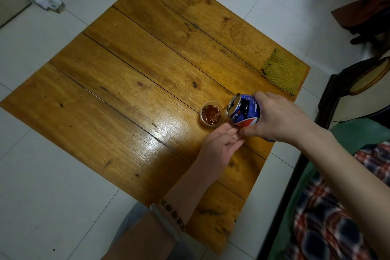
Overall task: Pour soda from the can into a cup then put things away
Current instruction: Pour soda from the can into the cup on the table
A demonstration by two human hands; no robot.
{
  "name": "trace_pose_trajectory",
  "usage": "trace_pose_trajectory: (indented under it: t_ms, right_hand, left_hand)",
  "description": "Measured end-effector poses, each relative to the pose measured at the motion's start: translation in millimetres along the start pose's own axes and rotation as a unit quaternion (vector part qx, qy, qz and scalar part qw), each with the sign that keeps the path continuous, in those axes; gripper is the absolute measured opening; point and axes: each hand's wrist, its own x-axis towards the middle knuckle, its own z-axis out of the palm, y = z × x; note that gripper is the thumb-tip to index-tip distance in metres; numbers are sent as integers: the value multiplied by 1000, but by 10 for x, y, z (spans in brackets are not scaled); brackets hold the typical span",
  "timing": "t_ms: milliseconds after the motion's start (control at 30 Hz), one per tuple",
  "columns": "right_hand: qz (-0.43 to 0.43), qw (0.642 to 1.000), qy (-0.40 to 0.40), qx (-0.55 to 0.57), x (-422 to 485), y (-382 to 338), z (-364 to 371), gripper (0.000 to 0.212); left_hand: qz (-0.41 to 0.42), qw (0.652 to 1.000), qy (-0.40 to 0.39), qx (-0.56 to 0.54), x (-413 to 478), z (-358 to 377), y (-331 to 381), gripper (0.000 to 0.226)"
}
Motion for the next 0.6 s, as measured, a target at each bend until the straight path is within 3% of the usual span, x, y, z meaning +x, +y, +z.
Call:
trace_pose_trajectory:
  t_ms: [367, 600]
  right_hand:
    - [-3, 1000, 0, -4, -33, 3, -29, 66]
    - [-7, 999, 1, 49, -68, 9, -50, 64]
  left_hand:
    - [2, 1000, 1, 14, -66, 75, 39, 50]
    - [16, 998, 1, 55, -147, 108, 92, 58]
